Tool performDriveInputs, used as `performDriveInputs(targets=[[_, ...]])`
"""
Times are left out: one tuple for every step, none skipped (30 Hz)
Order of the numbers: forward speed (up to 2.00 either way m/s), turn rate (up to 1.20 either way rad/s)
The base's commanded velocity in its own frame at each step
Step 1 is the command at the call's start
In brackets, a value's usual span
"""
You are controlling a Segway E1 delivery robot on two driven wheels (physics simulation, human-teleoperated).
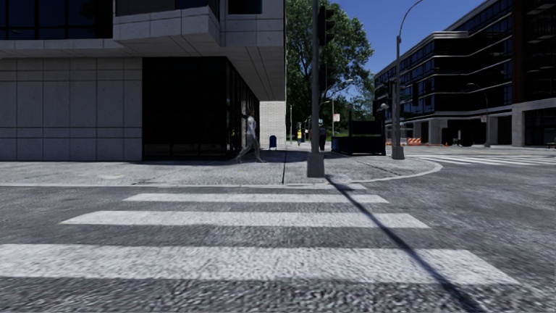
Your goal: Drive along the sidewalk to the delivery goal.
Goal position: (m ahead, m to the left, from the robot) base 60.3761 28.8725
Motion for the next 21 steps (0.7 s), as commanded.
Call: performDriveInputs(targets=[[2.00, 0.00], [2.00, 0.00], [2.00, 0.00], [2.00, 0.00], [2.00, 0.00], [2.00, 0.00], [2.00, 0.00], [2.00, 0.00], [2.00, 0.00], [2.00, 0.00], [2.00, 0.00], [2.00, 0.00], [2.00, 0.00], [2.00, 0.00], [2.00, 0.00], [2.00, 0.00], [2.00, 0.00], [2.00, 0.00], [2.00, 0.00], [2.00, 0.00], [2.00, 0.00]])
